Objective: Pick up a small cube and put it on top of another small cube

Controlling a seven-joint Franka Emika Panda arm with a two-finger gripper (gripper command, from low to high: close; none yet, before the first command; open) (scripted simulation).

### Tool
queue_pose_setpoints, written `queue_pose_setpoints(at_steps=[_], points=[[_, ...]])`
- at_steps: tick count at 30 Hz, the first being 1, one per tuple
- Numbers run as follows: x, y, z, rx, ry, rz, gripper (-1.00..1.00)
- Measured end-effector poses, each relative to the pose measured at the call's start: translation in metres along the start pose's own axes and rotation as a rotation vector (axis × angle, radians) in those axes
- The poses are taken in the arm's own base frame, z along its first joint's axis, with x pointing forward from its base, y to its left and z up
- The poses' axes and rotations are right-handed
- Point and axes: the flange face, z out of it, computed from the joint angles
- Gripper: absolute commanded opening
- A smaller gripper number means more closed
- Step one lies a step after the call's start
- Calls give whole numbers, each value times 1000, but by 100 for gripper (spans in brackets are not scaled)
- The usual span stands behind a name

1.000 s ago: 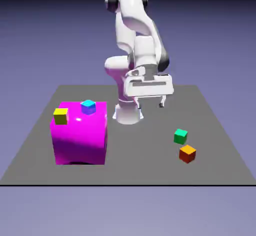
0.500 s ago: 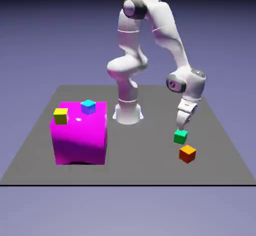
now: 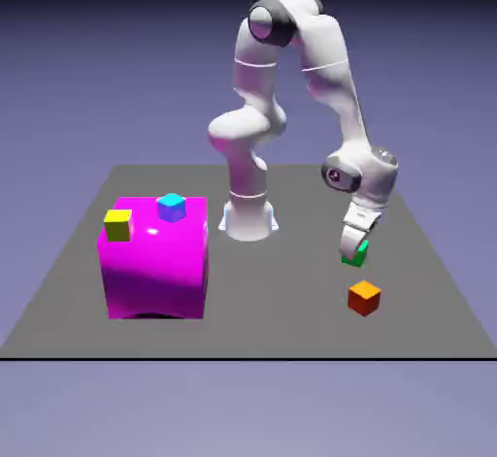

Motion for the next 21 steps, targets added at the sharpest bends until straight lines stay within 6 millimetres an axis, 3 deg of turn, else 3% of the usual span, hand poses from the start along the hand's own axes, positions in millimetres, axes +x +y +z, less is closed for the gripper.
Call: queue_pose_setpoints(at_steps=[1,3,5,8,11,13,16,18,21], points=[[0,0,0,0,0,0,-100],[53,52,-21,10,-11,145,-100],[88,94,-43,15,-17,234,-100],[131,192,-75,30,-34,420,-100],[147,296,-107,45,-52,590,-100],[143,370,-127,58,-66,706,-100],[111,479,-157,80,-89,879,-100],[75,548,-176,98,-105,994,-100],[-1,637,-203,130,-128,1164,-100]])
